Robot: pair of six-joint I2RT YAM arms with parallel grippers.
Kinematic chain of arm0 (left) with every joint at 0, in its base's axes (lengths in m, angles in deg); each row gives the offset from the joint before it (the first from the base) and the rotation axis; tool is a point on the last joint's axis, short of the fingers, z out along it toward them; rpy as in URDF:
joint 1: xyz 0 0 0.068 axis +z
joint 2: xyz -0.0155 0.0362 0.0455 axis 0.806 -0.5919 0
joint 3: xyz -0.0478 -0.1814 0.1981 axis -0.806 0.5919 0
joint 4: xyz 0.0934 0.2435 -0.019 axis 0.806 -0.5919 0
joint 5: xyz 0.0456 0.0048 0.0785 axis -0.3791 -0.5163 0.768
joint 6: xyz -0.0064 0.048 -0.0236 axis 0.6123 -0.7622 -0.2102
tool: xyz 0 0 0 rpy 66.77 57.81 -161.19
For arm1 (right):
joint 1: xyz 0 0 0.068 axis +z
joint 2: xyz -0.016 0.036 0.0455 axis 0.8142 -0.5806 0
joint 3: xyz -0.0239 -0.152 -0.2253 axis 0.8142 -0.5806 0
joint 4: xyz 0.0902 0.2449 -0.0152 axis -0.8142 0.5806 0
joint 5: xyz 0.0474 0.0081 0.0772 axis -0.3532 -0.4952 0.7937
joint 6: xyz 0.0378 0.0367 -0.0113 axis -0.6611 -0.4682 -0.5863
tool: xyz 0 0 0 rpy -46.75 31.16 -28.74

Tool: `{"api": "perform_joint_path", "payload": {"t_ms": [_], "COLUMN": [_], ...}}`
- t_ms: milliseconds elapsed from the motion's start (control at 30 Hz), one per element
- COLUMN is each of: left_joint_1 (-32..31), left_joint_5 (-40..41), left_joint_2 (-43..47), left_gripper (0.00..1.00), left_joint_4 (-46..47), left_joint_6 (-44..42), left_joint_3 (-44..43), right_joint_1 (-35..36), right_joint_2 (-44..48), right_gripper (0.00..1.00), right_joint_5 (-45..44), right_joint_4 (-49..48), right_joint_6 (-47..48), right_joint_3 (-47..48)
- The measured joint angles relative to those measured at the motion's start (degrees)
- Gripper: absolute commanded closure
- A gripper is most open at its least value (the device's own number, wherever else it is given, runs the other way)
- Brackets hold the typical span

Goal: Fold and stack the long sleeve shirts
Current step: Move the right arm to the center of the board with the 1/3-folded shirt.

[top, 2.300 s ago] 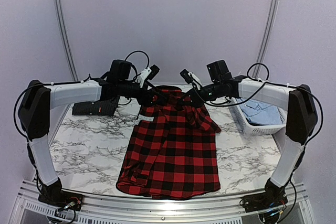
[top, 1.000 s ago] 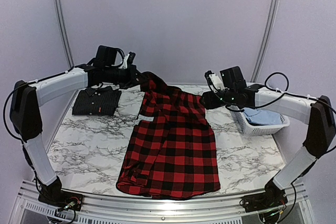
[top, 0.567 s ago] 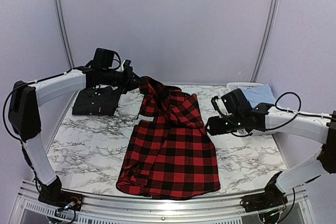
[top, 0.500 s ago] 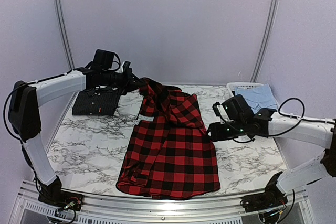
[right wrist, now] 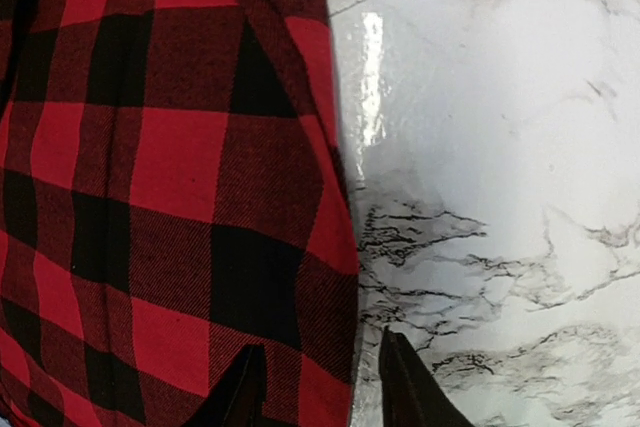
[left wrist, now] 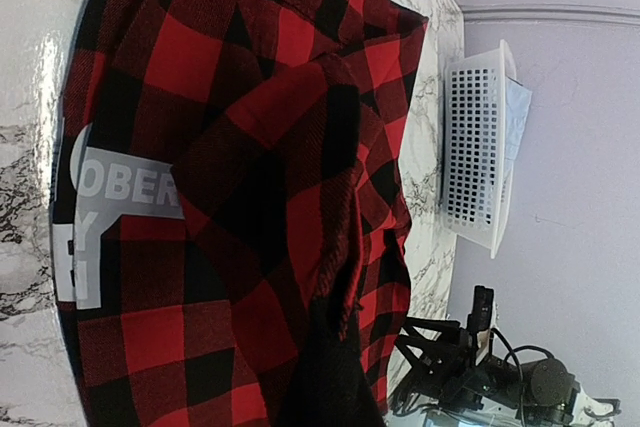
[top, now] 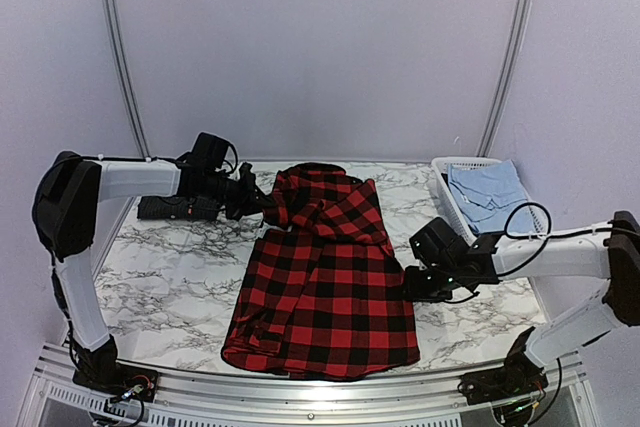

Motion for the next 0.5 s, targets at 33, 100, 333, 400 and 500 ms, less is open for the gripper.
{"api": "perform_joint_path", "payload": {"t_ms": [33, 100, 333, 400, 500], "left_joint_1": [0.0, 0.0, 0.0, 0.0, 0.2], "left_joint_5": [0.0, 0.0, 0.4, 0.4, 0.4], "left_joint_2": [-0.2, -0.5, -4.0, -5.9, -8.7], "left_gripper": [1.00, 1.00, 1.00, 1.00, 1.00], "left_joint_4": [0.0, 0.5, 2.3, 2.6, 2.8], "left_joint_6": [-0.2, -0.4, -0.5, -0.5, -0.2], "left_joint_3": [0.1, 0.1, -2.0, -3.7, -7.1], "right_joint_1": [0.0, -0.5, -6.2, -9.2, -13.9], "right_joint_2": [-0.2, -1.1, -4.3, -4.7, -6.1], "right_gripper": [0.79, 0.91, 1.00, 1.00, 1.00], "right_joint_5": [0.0, -0.1, 1.0, 1.3, 1.4], "right_joint_4": [-0.5, -1.3, -4.7, -5.9, -6.4], "right_joint_6": [-0.3, -0.5, 1.7, 3.1, 5.6], "right_joint_3": [-0.3, -0.7, -0.8, -0.8, 0.1]}}
